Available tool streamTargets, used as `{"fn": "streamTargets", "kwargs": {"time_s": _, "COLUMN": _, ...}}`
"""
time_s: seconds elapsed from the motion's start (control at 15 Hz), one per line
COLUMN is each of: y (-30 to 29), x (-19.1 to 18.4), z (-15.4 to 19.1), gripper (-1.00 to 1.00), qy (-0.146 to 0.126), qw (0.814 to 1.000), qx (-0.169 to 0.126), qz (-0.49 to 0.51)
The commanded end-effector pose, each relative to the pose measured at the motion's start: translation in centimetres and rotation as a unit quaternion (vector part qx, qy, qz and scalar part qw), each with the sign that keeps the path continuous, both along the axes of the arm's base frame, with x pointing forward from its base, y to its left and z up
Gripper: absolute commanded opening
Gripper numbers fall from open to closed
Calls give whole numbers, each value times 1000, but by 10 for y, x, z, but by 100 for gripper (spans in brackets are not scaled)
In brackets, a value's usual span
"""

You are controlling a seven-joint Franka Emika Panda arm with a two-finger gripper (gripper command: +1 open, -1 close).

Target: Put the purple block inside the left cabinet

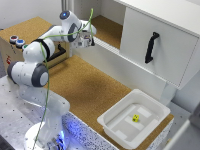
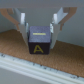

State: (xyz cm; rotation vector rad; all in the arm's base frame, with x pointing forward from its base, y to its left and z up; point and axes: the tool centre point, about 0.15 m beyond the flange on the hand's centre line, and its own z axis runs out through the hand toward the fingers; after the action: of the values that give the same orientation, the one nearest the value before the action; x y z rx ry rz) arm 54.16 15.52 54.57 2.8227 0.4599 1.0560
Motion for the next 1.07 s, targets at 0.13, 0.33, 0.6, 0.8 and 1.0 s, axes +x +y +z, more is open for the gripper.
{"fn": "streamTargets", "kwargs": {"time_s": 0.13, "y": 24, "x": 111, "z": -3, "gripper": -100, "qy": 167, "qw": 984, "qx": 26, "qz": -63}}
{"fn": "streamTargets", "kwargs": {"time_s": 0.33, "y": 29, "x": 120, "z": -19, "gripper": -100, "qy": 174, "qw": 982, "qx": 24, "qz": -70}}
{"fn": "streamTargets", "kwargs": {"time_s": 0.6, "y": 25, "x": 125, "z": -47, "gripper": -100, "qy": 187, "qw": 978, "qx": 27, "qz": -86}}
{"fn": "streamTargets", "kwargs": {"time_s": 0.8, "y": 23, "x": 130, "z": -63, "gripper": -100, "qy": 195, "qw": 976, "qx": 28, "qz": -93}}
{"fn": "streamTargets", "kwargs": {"time_s": 1.0, "y": 24, "x": 132, "z": -70, "gripper": -100, "qy": 192, "qw": 976, "qx": 30, "qz": -94}}
